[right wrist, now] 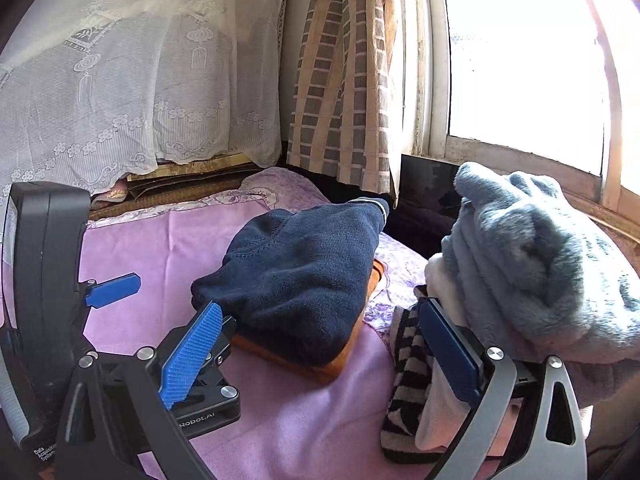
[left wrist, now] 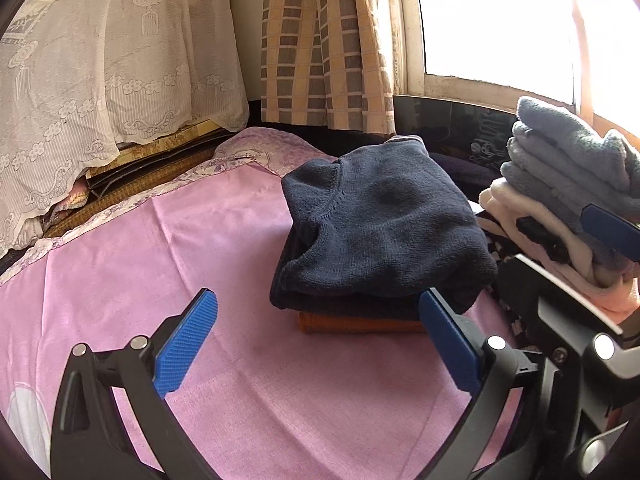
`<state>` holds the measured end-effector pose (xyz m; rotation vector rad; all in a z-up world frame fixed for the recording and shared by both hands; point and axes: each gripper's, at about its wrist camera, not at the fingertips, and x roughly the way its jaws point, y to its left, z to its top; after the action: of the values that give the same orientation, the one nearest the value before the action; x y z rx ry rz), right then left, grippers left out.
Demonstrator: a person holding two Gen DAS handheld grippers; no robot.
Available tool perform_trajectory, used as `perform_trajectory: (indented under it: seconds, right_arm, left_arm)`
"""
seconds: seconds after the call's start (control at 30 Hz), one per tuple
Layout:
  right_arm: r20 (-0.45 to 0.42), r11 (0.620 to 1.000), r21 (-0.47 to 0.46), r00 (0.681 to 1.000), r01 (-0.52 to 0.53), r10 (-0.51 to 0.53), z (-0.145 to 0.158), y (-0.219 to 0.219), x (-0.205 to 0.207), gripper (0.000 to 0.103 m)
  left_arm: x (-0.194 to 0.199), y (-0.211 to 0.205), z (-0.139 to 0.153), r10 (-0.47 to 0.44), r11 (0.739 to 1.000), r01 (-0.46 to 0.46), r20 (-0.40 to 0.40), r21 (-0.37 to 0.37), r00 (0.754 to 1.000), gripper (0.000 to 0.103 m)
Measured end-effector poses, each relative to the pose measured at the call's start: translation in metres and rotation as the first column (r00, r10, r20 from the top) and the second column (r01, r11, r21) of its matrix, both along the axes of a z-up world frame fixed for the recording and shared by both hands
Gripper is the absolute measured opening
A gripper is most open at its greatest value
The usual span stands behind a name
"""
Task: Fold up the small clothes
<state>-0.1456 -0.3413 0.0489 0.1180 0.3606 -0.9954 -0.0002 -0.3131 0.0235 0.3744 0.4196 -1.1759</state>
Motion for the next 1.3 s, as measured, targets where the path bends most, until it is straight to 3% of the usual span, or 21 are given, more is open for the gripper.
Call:
perform_trajectory:
  seconds: [0.23, 0.5, 1.3]
  right_arm:
    - [0.024, 0.999, 0.043, 1.000, -0.006, 0.005, 0.002, -0.003, -0.006, 0.100]
    - [0.026, 0.997, 0.073, 1.000, -0.007, 0.005, -0.001, -0.009, -0.007, 0.100]
    - [0.021, 0.997, 0.080, 1.000, -0.013, 0.012, -0.003, -0.009, -0.003, 0.100]
  left_arm:
    - [-0.003, 0.007, 0.007, 0.017, 0.999, -0.016, 0.021, -0.032, 1.000, 0.098]
    - [0.007, 0.001, 0.002, 0.030, 1.000, -0.030, -0.033, 0.006, 0.999, 0.098]
    - [0.010, 0.002, 0.001, 0.023, 0.999, -0.022, -0.044, 0.026, 0.999, 0.098]
